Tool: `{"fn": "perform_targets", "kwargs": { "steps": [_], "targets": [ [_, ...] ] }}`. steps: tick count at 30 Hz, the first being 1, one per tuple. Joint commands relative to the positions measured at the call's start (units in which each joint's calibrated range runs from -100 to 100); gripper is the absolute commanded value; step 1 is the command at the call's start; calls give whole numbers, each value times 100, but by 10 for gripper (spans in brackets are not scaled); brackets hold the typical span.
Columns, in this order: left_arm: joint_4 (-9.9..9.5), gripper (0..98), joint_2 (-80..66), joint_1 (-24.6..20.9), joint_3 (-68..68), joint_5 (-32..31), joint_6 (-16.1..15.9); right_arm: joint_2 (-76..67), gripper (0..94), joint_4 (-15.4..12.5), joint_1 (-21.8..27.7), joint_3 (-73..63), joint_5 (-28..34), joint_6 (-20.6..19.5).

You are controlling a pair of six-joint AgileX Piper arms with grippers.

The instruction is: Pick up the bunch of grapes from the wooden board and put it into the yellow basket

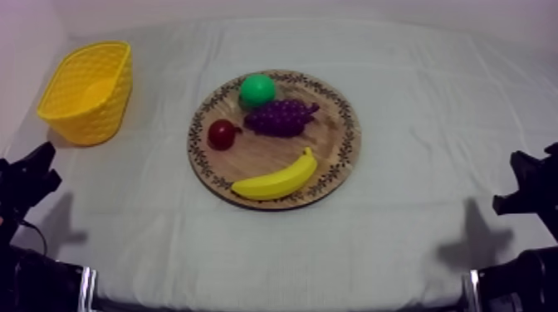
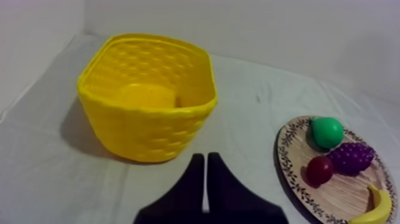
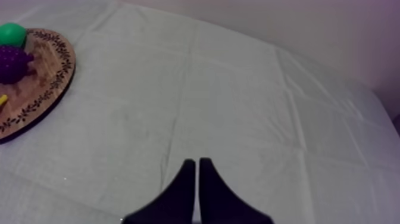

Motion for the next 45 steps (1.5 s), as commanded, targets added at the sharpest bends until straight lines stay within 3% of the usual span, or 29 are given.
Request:
{"fn": "perform_targets", "kwargs": {
  "steps": [1, 13, 26, 33, 45],
  "targets": [
    [2, 0, 0, 23, 1, 6, -24, 0, 3, 0, -2, -4, 0, -1],
    [2, 0, 155, 600, -43, -64, -544, 0, 3, 0, -2, -4, 0, -1],
    [29, 0, 2219, 1143, -953, -365, -915, 0, 3, 0, -2, -4, 0, -1],
    [30, 0, 3663, 1411, -2448, 443, -1322, 0, 3, 0, -2, -4, 0, -1],
    [223, 0, 6212, 1779, -5647, 2573, -2221, 0, 3, 0, -2, -4, 0, -1]
  ]
}}
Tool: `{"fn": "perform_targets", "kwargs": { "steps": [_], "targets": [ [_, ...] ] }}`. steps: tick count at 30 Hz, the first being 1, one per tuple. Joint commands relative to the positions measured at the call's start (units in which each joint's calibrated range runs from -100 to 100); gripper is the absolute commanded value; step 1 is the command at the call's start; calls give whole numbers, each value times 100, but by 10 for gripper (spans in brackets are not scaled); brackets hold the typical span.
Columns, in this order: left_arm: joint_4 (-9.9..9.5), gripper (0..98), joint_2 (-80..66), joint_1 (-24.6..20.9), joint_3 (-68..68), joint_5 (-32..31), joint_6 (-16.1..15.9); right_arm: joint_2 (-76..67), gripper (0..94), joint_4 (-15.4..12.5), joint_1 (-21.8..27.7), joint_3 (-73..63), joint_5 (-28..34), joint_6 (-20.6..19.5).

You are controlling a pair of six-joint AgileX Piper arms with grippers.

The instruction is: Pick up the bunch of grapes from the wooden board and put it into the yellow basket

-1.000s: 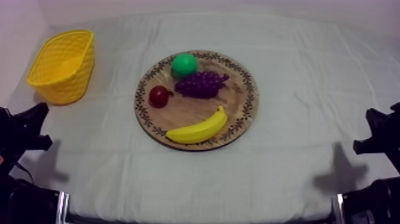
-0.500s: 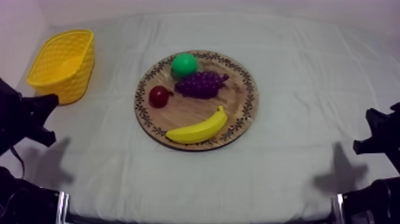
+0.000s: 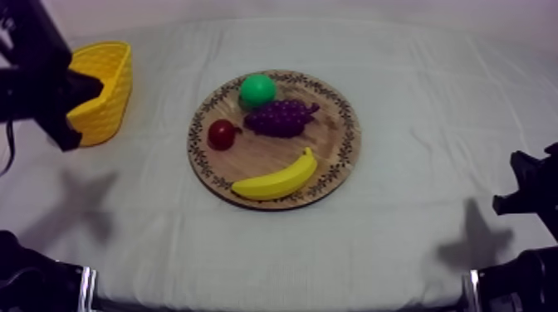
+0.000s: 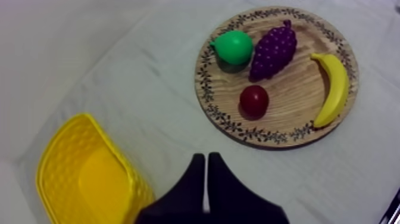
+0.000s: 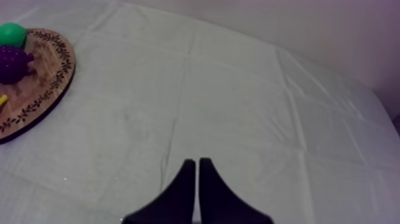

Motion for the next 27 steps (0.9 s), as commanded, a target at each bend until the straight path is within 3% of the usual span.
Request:
{"fn": "perform_targets", "kwargs": {
  "steps": [1, 17, 27],
  "targets": [
    [16, 0, 879, 74, -1152, 478, -174, 0, 3, 0, -2, -4, 0, -1],
    [-439, 0, 4011, 931, -4014, 1854, -268, 0, 3, 0, -2, -4, 0, -1],
    [-410, 0, 5863, 1079, -5869, 2707, -341, 0, 3, 0, -2, -4, 0, -1]
  ]
}}
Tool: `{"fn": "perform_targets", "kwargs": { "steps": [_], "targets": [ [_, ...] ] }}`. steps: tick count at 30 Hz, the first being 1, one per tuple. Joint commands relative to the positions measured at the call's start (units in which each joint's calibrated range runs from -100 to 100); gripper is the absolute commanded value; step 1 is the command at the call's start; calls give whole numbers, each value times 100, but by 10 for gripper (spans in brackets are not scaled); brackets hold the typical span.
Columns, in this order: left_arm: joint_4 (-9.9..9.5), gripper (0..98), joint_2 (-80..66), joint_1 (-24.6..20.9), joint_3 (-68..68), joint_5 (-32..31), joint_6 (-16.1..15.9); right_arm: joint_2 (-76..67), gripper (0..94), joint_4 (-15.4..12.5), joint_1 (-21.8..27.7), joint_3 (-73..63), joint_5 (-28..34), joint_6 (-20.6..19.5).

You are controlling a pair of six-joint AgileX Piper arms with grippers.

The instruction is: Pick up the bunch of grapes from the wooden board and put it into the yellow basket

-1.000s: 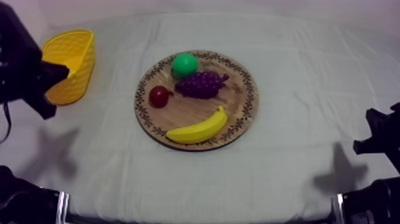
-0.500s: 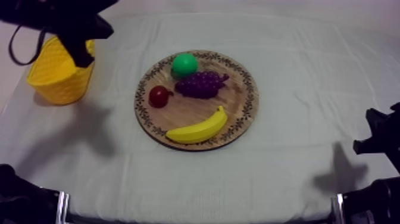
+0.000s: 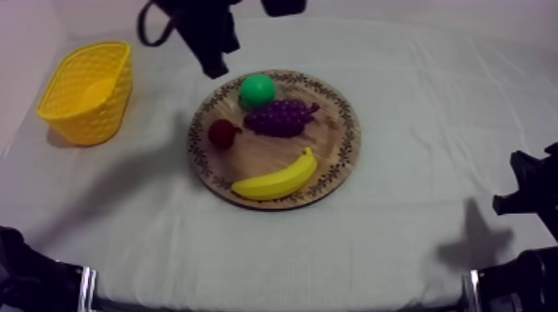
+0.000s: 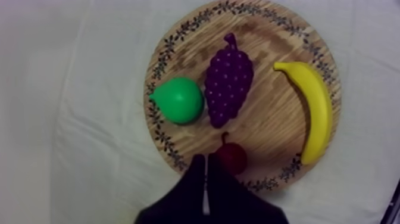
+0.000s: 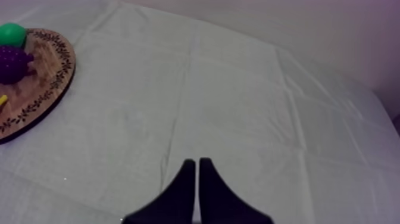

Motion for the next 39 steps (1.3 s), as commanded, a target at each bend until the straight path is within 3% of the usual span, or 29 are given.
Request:
{"fn": "perform_targets", "kwargs": {
  "steps": [1, 18, 39],
  "targets": [
    [23, 0, 655, 5, -654, 126, -9, 0, 3, 0, -2, -4, 0, -1],
    [96, 28, 2206, 97, -1994, 294, -46, 0, 3, 0, -2, -4, 0, -1],
    [-42, 573, 2255, 168, -1611, 34, 137, 0, 3, 0, -2, -4, 0, -1]
  ]
}}
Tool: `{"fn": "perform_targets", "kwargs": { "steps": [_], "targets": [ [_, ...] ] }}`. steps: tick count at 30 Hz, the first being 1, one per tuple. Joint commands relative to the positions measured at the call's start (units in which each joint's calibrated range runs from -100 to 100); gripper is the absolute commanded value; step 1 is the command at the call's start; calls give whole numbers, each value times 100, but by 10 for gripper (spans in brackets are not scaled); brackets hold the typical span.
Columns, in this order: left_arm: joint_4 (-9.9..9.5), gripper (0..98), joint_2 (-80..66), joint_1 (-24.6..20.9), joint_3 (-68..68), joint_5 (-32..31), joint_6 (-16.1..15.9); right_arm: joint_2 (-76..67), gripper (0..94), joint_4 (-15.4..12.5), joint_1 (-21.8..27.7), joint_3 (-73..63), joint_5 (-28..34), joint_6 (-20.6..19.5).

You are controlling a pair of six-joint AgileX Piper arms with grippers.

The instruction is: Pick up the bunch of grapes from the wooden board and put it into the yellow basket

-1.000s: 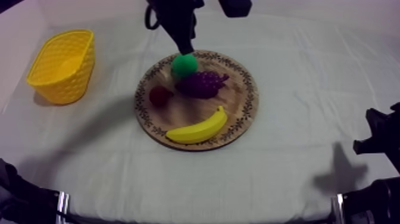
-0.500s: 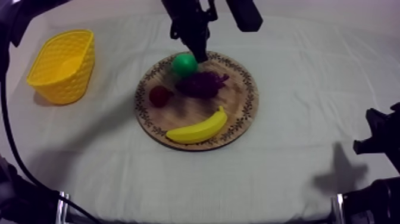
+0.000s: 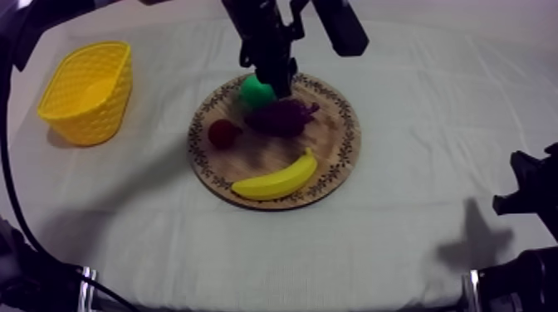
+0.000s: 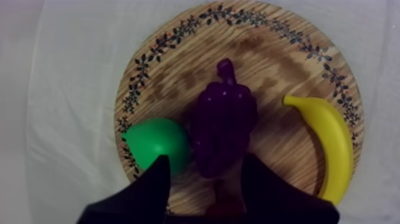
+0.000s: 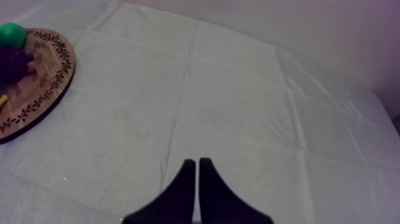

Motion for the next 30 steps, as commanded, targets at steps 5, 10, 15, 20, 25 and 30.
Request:
{"fn": "perform_targets", "kwargs": {
  "steps": [5, 10, 15, 20, 25, 30],
  "targets": [
    [-11, 674, -77, 44, 197, -41, 5, 0, 3, 0, -2, -4, 0, -1],
    [-6, 757, -197, 53, 397, -113, 11, 0, 3, 0, -2, -4, 0, -1],
    [-3, 825, -338, 52, 540, -146, 15, 0, 3, 0, -2, -4, 0, -1],
    [-14, 857, -435, 52, 574, -110, 25, 0, 3, 0, -2, -4, 0, -1],
    [1, 863, -343, 40, 506, -91, 9, 0, 3, 0, -2, -4, 0, -1],
    [11, 868, -33, 17, 332, -3, 4, 0, 3, 0, -2, -4, 0, -1]
  ]
}}
